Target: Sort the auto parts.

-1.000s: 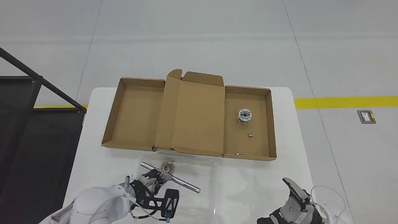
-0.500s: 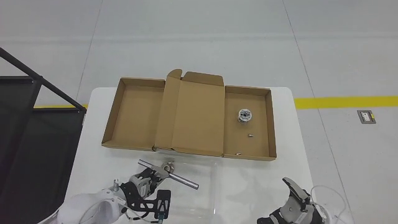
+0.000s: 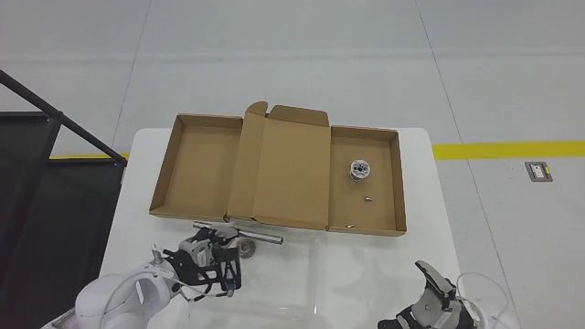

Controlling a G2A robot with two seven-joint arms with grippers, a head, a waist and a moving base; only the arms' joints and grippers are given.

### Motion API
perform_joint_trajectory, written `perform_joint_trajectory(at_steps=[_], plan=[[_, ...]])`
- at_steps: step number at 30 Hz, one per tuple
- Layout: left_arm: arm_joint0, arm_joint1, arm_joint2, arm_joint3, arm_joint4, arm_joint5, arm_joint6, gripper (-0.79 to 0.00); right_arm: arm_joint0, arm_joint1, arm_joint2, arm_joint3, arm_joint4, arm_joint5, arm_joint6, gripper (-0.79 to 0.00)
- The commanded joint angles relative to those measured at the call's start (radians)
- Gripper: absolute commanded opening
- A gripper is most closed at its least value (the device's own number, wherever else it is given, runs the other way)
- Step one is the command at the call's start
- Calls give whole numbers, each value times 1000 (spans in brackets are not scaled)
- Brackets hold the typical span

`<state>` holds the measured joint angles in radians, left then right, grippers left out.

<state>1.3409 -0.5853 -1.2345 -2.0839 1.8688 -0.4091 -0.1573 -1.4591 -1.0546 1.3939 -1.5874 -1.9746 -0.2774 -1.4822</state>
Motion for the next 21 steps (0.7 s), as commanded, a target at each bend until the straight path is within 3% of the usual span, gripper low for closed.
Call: perform_joint_trajectory(at_steps=[1, 7, 14, 21], plan=[[-10, -5, -20, 24, -43, 12, -32, -785, 0, 0, 0, 0, 0, 0, 0, 0], [-75, -23, -62, 121, -199, 14, -78, -785, 0, 0, 0, 0, 0, 0, 0, 0], [-210, -57, -29, 226, -281, 58, -187, -785, 0, 0, 0, 0, 0, 0, 0, 0], [-210, -57, -29, 226, -281, 58, -187, -785, 0, 0, 0, 0, 0, 0, 0, 0]])
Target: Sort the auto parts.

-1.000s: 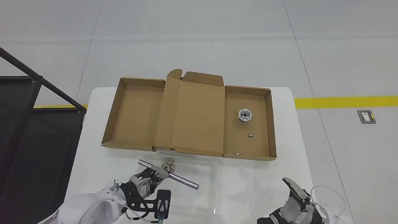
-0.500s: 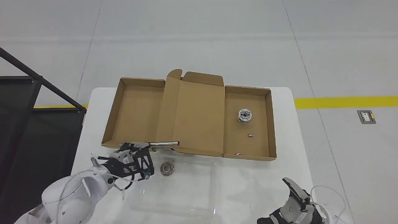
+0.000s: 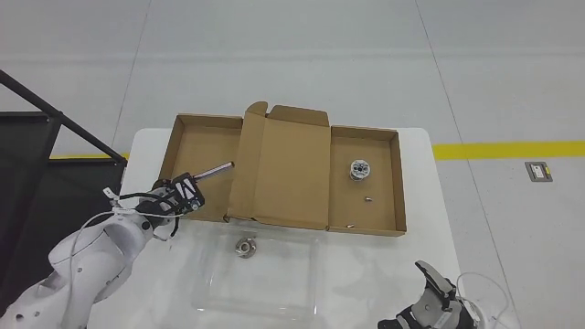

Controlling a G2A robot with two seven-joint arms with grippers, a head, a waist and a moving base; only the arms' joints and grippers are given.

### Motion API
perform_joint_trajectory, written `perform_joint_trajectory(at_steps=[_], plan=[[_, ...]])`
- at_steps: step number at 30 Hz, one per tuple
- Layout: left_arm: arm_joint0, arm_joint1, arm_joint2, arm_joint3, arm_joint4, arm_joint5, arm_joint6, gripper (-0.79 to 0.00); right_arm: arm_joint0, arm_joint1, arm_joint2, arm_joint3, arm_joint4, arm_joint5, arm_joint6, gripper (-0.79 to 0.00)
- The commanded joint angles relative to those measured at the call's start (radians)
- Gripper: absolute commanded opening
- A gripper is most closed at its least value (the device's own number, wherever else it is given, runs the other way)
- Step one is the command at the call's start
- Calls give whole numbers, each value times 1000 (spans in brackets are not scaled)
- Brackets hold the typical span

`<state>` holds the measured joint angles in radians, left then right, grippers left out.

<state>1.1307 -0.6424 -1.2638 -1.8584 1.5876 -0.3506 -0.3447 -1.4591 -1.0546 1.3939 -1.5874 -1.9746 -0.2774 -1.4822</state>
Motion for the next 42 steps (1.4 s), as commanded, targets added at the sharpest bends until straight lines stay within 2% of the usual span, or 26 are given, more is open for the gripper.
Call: perform_joint_trajectory(at_steps=[1, 6, 11, 19, 28, 34, 40, 41, 42], plan=[[0, 0, 0, 0, 0, 0, 0, -785, 0, 0, 0, 0, 0, 0, 0, 0], [-2, -6, -4, 21, -43, 2, -18, -785, 0, 0, 0, 0, 0, 0, 0, 0], [-115, -36, 48, 123, -159, -18, -118, -785, 0, 0, 0, 0, 0, 0, 0, 0], [-356, -122, 246, 349, -232, 7, -195, -785, 0, 0, 0, 0, 0, 0, 0, 0], [-569, -231, 434, 610, -280, 6, -231, -785, 0, 0, 0, 0, 0, 0, 0, 0], [-658, -297, 520, 767, -302, -3, -242, -785, 0, 0, 0, 0, 0, 0, 0, 0], [-712, -345, 562, 884, -316, -10, -228, -785, 0, 0, 0, 0, 0, 0, 0, 0], [-719, -351, 566, 898, -317, -12, -225, -763, 0, 0, 0, 0, 0, 0, 0, 0], [-724, -356, 569, 911, -319, -17, -223, -693, 0, 0, 0, 0, 0, 0, 0, 0]])
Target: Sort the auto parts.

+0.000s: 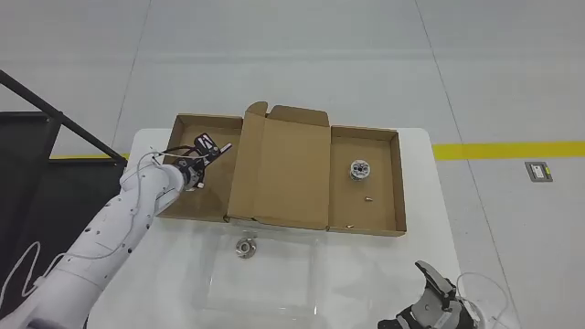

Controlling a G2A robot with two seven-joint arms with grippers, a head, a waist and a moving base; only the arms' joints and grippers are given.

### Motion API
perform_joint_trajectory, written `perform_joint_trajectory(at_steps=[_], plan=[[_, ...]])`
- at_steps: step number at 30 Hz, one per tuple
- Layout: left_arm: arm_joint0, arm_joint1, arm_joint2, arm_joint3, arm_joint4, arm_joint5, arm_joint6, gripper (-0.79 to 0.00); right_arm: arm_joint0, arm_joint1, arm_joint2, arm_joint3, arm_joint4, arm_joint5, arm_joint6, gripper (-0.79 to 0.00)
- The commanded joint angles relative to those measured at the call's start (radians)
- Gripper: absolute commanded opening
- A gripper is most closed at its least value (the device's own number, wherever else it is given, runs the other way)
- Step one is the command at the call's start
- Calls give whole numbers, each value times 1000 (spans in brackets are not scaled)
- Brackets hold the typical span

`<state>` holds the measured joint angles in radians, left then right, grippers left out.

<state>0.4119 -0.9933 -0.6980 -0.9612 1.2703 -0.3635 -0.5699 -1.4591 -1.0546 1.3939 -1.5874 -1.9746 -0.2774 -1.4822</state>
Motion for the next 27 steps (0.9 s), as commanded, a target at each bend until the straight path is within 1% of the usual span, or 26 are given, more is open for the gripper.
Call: perform_joint_trajectory(at_steps=[1, 2, 3, 4, 6, 7, 8, 10, 12, 14, 16, 18, 20, 24, 27], plan=[[-10, -10, 5, 25, -3, -8, 5, -622, 0, 0, 0, 0, 0, 0, 0, 0], [-15, -14, 7, 35, -1, -10, 7, -548, 0, 0, 0, 0, 0, 0, 0, 0], [-19, -17, 8, 42, 2, -9, 11, -453, 0, 0, 0, 0, 0, 0, 0, 0], [-22, -20, 7, 48, 3, -7, 17, -406, 0, 0, 0, 0, 0, 0, 0, 0], [-26, -24, -3, 60, -4, -5, 37, -148, 0, 0, 0, 0, 0, 0, 0, 0], [-29, -24, -8, 64, -5, -9, 45, -71, 0, 0, 0, 0, 0, 0, 0, 0], [-30, -24, -14, 64, -6, -13, 55, -31, 0, 0, 0, 0, 0, 0, 0, 0], [-27, -20, -29, 54, -2, -21, 78, 0, 0, 0, 0, 0, 0, 0, 0, 0], [-18, -11, -50, 25, 10, -23, 99, 0, 0, 0, 0, 0, 0, 0, 0, 0], [3, 4, -78, -28, 23, -36, 118, 0, 0, 0, 0, 0, 0, 0, 0, 0], [37, 24, -114, -105, 36, -66, 131, 0, 0, 0, 0, 0, 0, 0, 0, 0], [83, 50, -157, -205, 67, -94, 130, 0, 0, 0, 0, 0, 0, 0, 0, 0], [148, 79, -209, -325, 83, -138, 123, 0, 0, 0, 0, 0, 0, 0, 0, 0], [320, 138, -336, -602, 133, -206, 74, 0, 0, 0, 0, 0, 0, 0, 0, 0], [460, 174, -442, -793, 154, -249, 34, 0, 0, 0, 0, 0, 0, 0, 0, 0]])
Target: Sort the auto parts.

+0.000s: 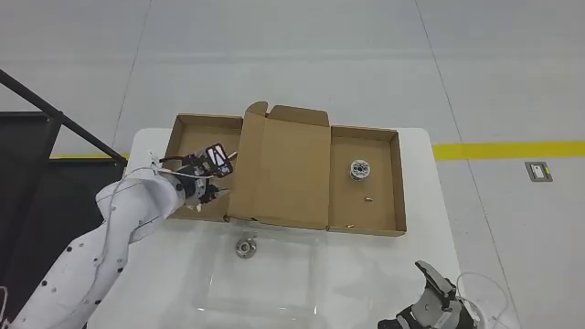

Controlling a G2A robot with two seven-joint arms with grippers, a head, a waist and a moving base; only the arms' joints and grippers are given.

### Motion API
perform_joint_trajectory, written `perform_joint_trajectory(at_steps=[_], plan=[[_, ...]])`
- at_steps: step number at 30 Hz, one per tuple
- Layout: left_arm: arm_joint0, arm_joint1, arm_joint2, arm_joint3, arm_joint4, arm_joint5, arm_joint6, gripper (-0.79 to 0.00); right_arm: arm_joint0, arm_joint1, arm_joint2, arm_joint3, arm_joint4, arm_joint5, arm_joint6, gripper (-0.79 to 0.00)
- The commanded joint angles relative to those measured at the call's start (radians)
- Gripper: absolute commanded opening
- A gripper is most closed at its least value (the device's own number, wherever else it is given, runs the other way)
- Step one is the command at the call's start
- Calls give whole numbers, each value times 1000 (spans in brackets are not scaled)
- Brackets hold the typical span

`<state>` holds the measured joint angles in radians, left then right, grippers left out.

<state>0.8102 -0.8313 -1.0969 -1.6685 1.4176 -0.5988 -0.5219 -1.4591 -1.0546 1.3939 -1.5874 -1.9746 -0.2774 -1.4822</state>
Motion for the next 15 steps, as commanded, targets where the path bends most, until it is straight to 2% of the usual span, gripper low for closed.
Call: perform_joint_trajectory(at_steps=[1, 4, 8, 12, 15], plan=[[107, 22, -77, -140, 11, -25, -26, 0, 0, 0, 0, 0, 0, 0, 0, 0], [226, 47, -167, -266, -17, -115, -45, 0, 0, 0, 0, 0, 0, 0, 0, 0], [340, 68, -241, -359, -71, -257, -66, 0, 0, 0, 0, 0, 0, 0, 0, 0], [399, 80, -252, -390, -122, -387, -131, 0, 0, 0, 0, 0, 0, 0, 0, 0], [418, 85, -223, -406, -185, -413, -173, 0, 0, 0, 0, 0, 0, 0, 0, 0]])
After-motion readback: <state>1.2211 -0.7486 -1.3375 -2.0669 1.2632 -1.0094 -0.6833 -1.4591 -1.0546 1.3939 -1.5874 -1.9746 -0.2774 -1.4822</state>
